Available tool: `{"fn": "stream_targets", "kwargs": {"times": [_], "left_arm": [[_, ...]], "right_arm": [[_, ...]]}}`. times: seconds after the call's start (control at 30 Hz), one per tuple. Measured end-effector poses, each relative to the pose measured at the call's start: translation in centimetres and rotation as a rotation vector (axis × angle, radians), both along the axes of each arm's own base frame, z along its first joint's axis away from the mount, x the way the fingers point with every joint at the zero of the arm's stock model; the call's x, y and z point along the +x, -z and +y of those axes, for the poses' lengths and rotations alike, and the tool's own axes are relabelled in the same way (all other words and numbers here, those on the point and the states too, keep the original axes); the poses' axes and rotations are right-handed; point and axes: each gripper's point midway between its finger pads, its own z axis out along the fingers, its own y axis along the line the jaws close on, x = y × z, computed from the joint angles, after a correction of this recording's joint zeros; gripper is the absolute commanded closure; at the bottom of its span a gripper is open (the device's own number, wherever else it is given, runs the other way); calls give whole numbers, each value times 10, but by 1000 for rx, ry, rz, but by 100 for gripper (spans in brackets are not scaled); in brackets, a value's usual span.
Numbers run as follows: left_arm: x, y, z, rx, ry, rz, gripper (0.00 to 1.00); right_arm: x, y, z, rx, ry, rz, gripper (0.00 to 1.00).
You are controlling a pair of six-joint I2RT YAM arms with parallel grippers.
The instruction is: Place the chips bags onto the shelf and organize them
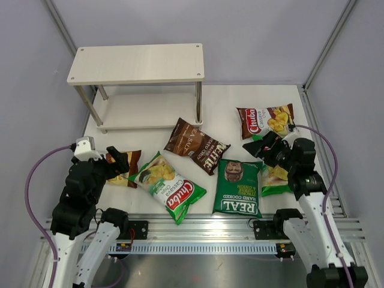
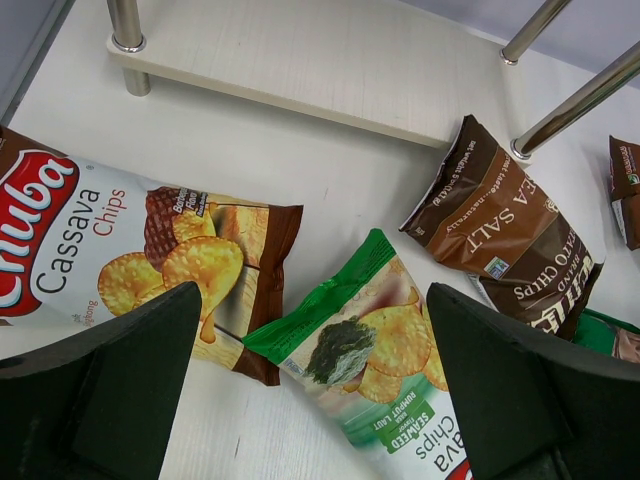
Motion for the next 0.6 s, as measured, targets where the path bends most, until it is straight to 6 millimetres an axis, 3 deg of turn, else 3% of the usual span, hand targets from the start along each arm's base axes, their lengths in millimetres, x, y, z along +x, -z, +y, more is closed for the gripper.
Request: {"fn": "stream_targets", "kwargs": {"times": [0.23,0.43,0.6], "left_arm": [[0,2,0,1,1,5,1],[1,4,-1,4,2,14,1],[4,7,-1,8,2,30,1]], "right_arm": [[46,46,16,63,-65,130,1],[68,81,26,60,-101,197,2],[85,116,49,0,-171,268,6]]}}
